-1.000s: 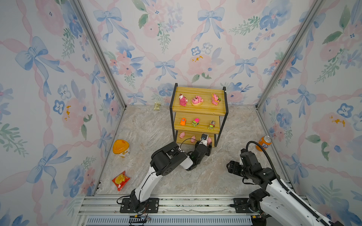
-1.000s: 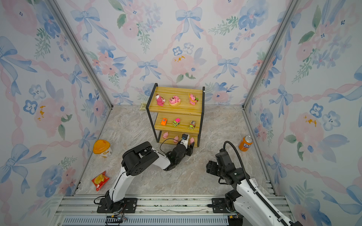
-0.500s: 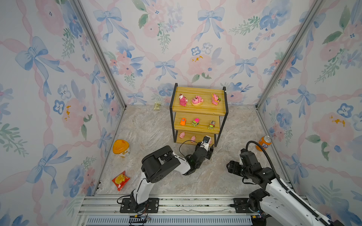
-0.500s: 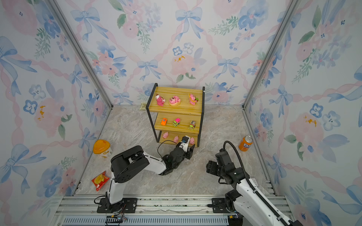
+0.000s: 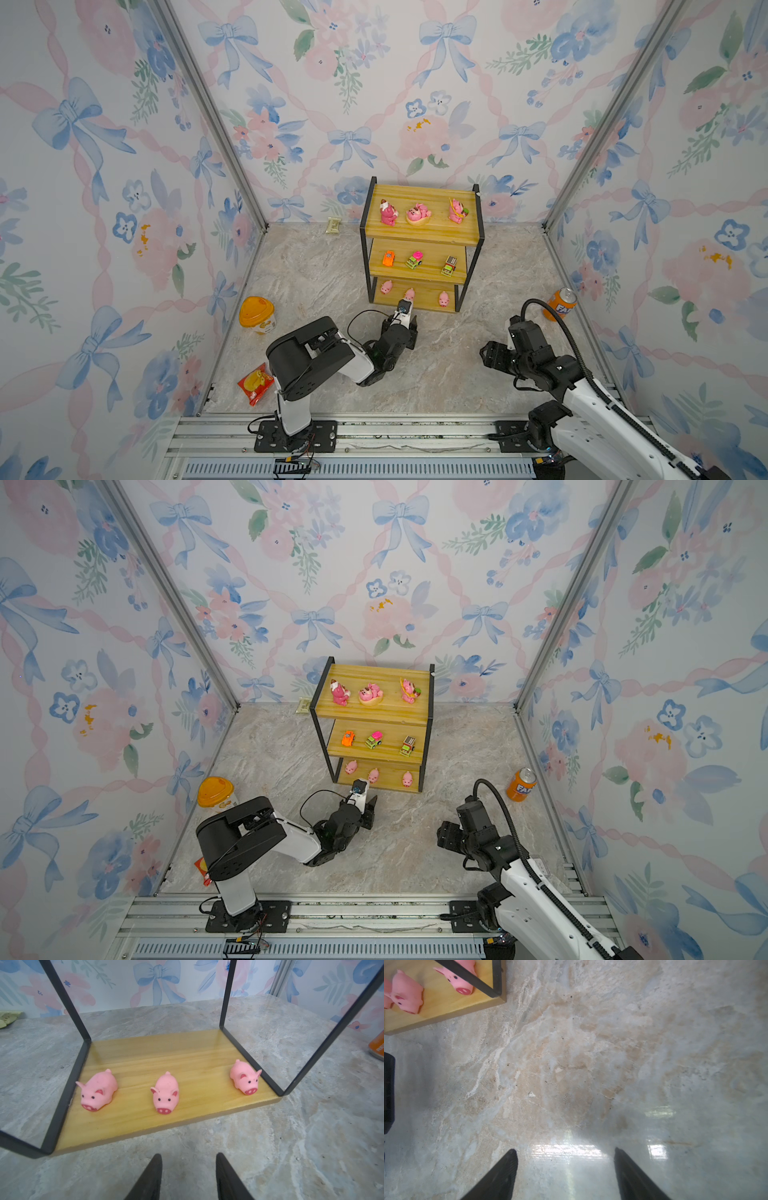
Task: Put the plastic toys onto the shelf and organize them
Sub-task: 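Withdraw the left gripper back from the shelf toward the robot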
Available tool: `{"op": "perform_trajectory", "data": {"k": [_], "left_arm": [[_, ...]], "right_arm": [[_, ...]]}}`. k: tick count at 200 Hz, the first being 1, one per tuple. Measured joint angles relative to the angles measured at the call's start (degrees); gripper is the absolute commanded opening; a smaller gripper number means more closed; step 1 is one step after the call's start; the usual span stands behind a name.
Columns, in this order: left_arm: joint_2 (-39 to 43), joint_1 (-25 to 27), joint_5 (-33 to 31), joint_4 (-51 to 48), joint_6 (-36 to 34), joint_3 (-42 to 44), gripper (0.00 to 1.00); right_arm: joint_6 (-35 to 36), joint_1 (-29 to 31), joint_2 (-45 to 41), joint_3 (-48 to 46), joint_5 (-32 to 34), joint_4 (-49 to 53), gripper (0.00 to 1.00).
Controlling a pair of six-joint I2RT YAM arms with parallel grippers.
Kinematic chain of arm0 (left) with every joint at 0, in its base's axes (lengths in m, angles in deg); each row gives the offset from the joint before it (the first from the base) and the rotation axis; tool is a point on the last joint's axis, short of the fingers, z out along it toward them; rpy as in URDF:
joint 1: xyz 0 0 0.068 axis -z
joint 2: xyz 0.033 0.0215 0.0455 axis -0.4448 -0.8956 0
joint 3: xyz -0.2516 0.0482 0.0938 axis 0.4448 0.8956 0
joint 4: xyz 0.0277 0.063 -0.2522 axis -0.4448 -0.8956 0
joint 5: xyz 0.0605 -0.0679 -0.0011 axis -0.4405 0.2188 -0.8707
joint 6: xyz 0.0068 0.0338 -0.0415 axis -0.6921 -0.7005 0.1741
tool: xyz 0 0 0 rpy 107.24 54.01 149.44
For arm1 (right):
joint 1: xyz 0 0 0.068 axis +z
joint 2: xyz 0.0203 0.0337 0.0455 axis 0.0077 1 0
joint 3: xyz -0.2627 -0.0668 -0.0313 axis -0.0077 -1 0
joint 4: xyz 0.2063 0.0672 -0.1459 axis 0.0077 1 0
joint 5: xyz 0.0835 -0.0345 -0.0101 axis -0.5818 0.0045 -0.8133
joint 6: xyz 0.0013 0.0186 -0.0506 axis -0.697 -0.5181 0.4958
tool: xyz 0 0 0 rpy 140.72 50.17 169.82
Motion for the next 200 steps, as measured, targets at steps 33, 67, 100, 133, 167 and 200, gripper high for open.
{"op": "perform_trajectory", "data": {"k": [33, 67, 100, 133, 167, 200], "left_arm": [[0.0, 0.0, -0.8, 0.0, 1.4, 0.1, 0.34], [0.0, 0.0, -1.4, 0.1, 2.5, 1.0, 0.32], [0.0, 0.0, -2.9, 0.0, 2.9, 3.1, 0.32], [0.0, 0.0, -3.5, 0.1, 3.1, 3.5, 0.29], [3.0, 0.0, -2.8, -0.1, 2.5, 6.3, 0.34], [9.4, 0.2, -1.0, -0.5, 0.2, 8.4, 0.39]], "right_arm": [[0.0, 0.0, -0.2, 0.0, 0.0, 0.0, 0.76], [0.0, 0.0, -0.6, 0.0, 0.0, 0.1, 0.76], [0.0, 0.0, -0.8, 0.0, 0.0, 0.0, 0.76], [0.0, 0.0, -0.8, 0.0, 0.0, 0.0, 0.76], [0.0, 0.0, -0.7, 0.0, 0.0, 0.0, 0.76], [1.5, 0.0, 1.0, 1.5, 0.1, 0.3, 0.76]]}}
